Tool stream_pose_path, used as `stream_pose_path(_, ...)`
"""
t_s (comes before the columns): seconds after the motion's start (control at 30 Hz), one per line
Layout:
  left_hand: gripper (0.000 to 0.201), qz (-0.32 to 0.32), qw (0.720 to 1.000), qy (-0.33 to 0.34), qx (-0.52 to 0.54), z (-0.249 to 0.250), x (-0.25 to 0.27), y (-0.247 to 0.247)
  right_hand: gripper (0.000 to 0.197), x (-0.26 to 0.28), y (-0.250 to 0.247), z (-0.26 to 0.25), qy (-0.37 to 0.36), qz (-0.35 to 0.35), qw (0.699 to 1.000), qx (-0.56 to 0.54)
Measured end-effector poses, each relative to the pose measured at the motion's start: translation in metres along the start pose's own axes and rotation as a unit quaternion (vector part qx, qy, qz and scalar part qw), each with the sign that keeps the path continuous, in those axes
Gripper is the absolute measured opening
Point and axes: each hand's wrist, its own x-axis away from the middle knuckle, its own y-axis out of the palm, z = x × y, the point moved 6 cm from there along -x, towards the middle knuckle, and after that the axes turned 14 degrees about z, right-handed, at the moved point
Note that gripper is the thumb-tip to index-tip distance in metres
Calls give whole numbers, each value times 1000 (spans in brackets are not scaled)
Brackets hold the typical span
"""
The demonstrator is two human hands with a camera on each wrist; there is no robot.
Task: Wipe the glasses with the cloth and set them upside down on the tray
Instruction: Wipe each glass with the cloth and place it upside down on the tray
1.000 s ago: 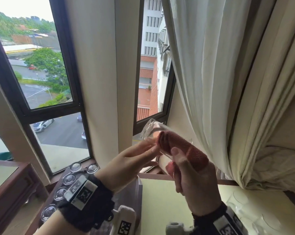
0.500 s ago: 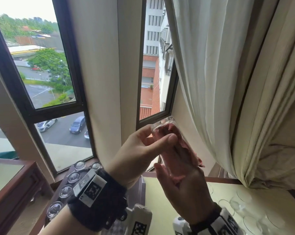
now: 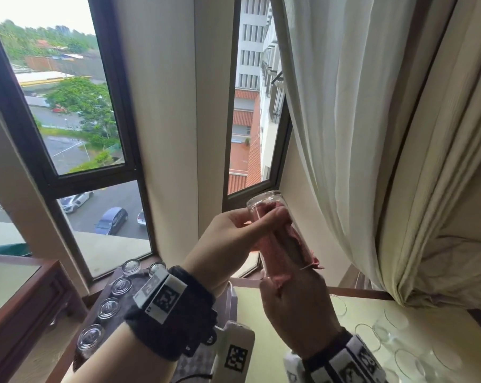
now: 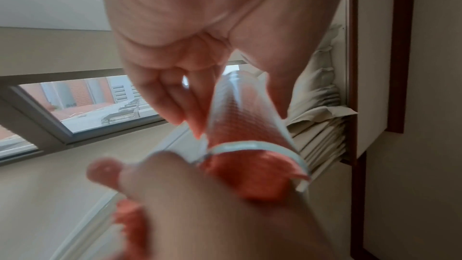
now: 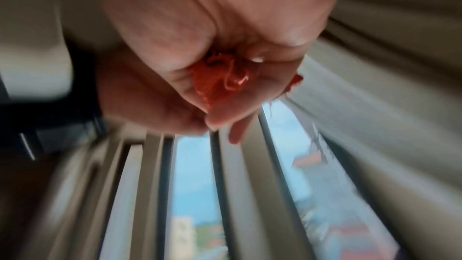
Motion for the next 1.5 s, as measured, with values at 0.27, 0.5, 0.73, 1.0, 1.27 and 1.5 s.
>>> stream_pose_path(0.27,63,-220,944,-36,244,-1,13,12,12,8,-6,-24,219,-100,889,-390)
stream_pose_path(0.5,49,57,996,11,-62,-12,0,5,15,11,19,18,65,-30,997,25)
stream_pose_path(0.73,43,-128,982,-15,138,-4,12,11,55,13,3,-16,227,-107,784,-568)
stream_pose_path(1.0,81,-139,985,-14,101,-14,15,12,52,11,1,-2,358,-47,667,-652)
stream_pose_path(1.27,57,-34,998,-52,7,-24,22,-1,22,0,-43,20,122,153,967,-165)
stream_pose_path(1.5,89,13,998,-69,2,3,20,3,46,16,-23,-2,-160,138,977,35)
